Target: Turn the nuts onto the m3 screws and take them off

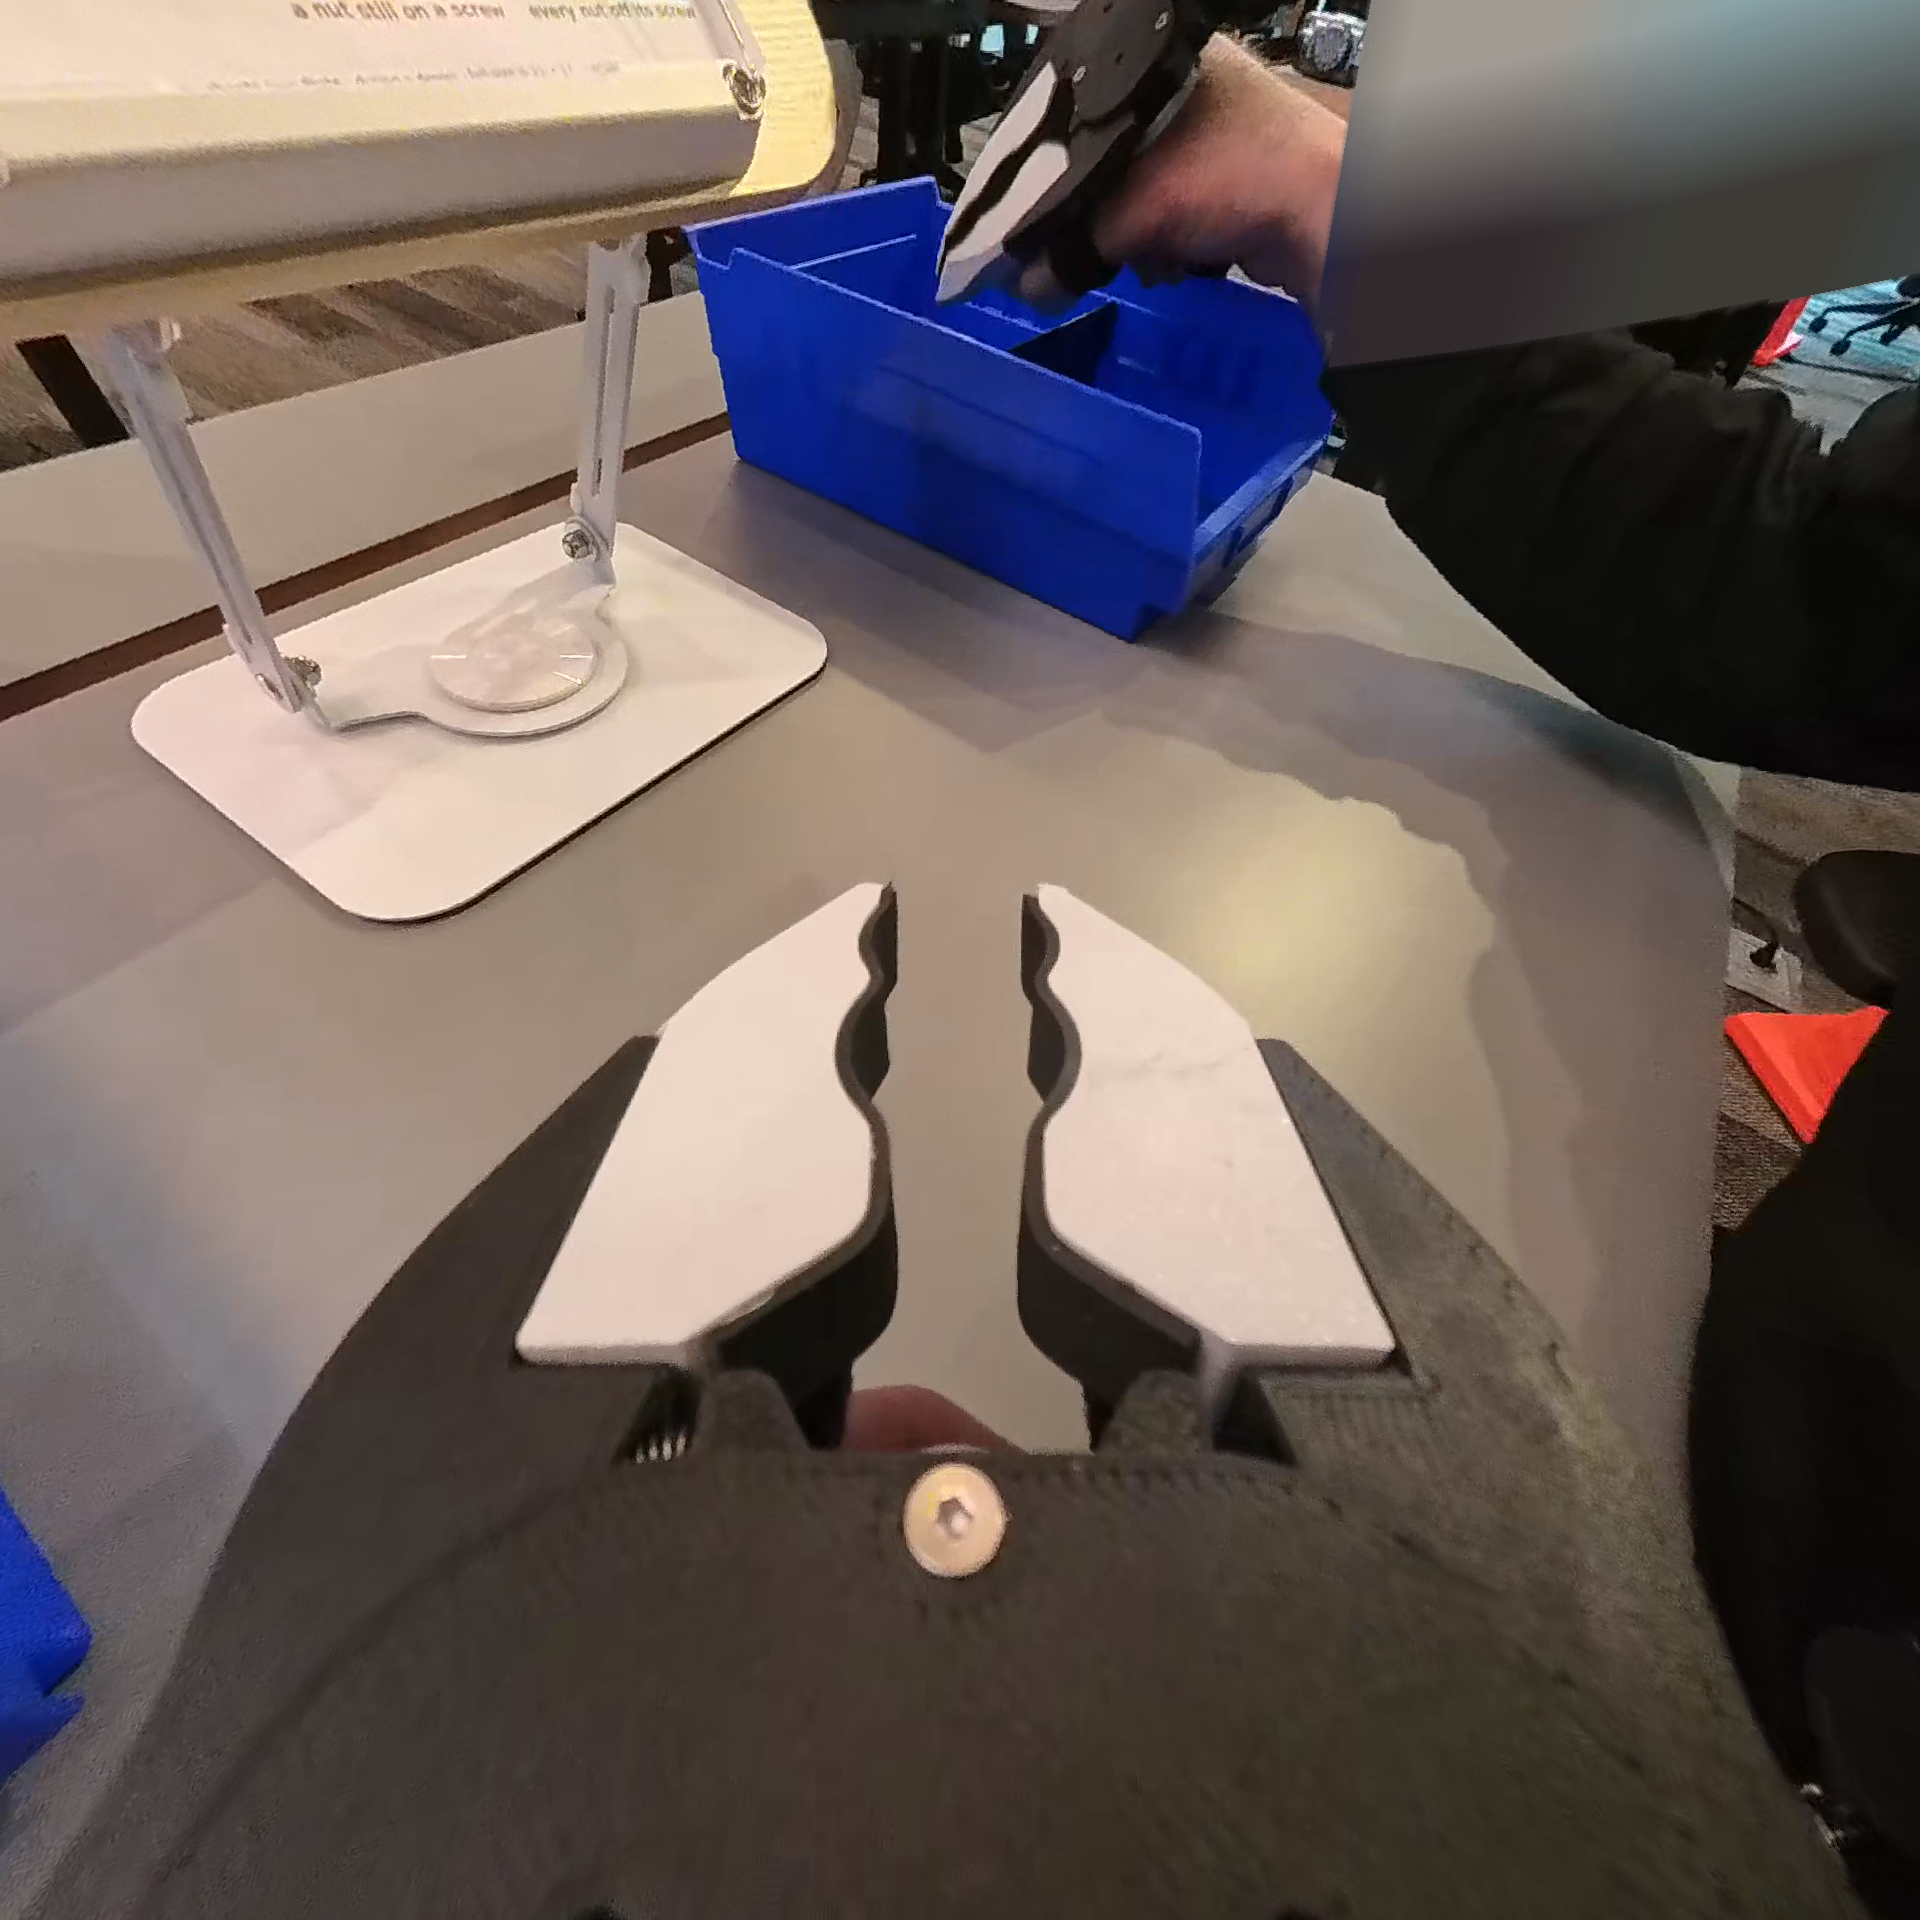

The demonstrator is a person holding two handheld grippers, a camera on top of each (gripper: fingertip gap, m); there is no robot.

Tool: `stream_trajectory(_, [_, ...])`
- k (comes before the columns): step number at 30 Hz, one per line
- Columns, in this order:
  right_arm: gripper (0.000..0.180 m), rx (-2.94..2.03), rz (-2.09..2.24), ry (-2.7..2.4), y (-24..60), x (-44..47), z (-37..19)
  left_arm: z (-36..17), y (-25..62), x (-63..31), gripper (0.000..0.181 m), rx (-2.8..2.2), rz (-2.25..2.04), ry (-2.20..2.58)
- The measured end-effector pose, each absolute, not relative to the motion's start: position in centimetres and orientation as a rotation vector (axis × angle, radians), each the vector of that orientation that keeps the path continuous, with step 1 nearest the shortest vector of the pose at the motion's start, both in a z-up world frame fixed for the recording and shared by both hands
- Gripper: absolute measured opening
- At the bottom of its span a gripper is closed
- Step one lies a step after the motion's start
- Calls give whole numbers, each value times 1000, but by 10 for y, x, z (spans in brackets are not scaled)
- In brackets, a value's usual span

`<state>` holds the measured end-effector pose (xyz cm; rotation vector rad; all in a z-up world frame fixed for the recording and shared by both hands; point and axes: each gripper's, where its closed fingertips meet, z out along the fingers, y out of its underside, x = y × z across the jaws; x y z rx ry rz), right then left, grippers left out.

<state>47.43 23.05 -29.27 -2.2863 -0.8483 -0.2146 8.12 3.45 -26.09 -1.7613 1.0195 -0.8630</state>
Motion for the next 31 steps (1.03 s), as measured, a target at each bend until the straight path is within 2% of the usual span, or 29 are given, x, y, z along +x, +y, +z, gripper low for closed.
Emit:
stream_trajectory(6, [11,-2199,-290,-818,230,471,-272,-250,45,58,22,-1746,-720,1033])
stream_trajectory(12, [9,-2047,-295,-824,205,446,-236,-219,105,-36,22,-1717,-54,1219])
stream_trajectory(15, [6,-1991,-280,-829,192,431,-227,-220,139,-76,24,-1732,133,1318])
stream_trajectory(23, [5,-1843,-160,-861,154,385,-211,-286,222,-158,22,-1926,448,1632])
stream_trajectory(31, [1,-1720,-48,-811,136,365,-198,-345,257,-198,18,-2042,658,2104])
